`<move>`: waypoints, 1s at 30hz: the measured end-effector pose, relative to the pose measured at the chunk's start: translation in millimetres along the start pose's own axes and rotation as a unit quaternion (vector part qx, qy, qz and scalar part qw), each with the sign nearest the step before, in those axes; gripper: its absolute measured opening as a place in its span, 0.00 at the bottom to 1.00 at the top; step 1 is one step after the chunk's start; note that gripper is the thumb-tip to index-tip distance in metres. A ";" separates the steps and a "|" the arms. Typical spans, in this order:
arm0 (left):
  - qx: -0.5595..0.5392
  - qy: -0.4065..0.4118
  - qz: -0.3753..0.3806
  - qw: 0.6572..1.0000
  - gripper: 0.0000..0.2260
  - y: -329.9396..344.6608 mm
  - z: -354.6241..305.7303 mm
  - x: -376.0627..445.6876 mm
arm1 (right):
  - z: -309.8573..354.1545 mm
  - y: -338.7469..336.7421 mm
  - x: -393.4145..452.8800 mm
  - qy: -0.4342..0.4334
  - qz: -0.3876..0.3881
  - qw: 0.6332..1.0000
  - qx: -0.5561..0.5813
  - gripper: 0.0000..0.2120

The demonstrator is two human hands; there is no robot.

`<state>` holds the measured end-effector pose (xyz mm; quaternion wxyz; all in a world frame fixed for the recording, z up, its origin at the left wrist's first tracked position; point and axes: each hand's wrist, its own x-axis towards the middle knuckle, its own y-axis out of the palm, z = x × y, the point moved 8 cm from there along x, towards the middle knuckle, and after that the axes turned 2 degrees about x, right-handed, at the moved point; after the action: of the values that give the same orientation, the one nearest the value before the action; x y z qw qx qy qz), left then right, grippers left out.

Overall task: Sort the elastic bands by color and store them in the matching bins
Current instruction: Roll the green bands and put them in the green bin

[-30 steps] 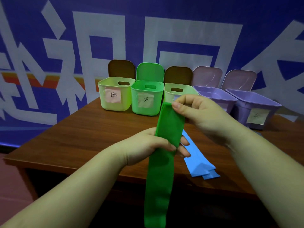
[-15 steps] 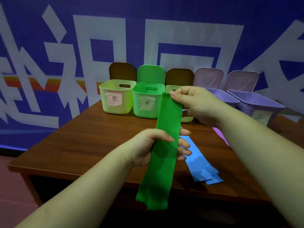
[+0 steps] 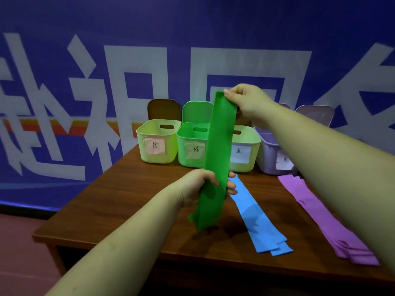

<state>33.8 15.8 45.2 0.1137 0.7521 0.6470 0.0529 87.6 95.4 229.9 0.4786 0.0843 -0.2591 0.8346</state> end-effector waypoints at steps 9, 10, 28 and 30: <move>-0.006 -0.023 -0.045 0.999 0.20 -19.4 4.8 17.3 | 8.1 -17.9 27.5 -0.020 -0.043 0.996 -0.073 0.08; -0.021 -0.028 -0.045 0.998 0.20 -18.8 7.7 17.6 | 7.2 -17.2 27.3 -0.022 -0.040 0.996 -0.072 0.08; -0.035 -0.028 -0.082 0.996 0.11 19.5 82.2 -60.0 | -24.0 0.9 -44.6 0.053 0.095 0.992 -0.069 0.08; -0.014 -0.030 -0.111 0.993 0.12 17.3 94.2 -70.8 | -33.5 6.1 -56.8 0.056 0.103 0.991 -0.058 0.08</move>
<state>60.6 -66.0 -37.2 0.1489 0.6753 0.7219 0.0264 116.0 67.2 177.1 0.4082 -0.0177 -0.2868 0.8665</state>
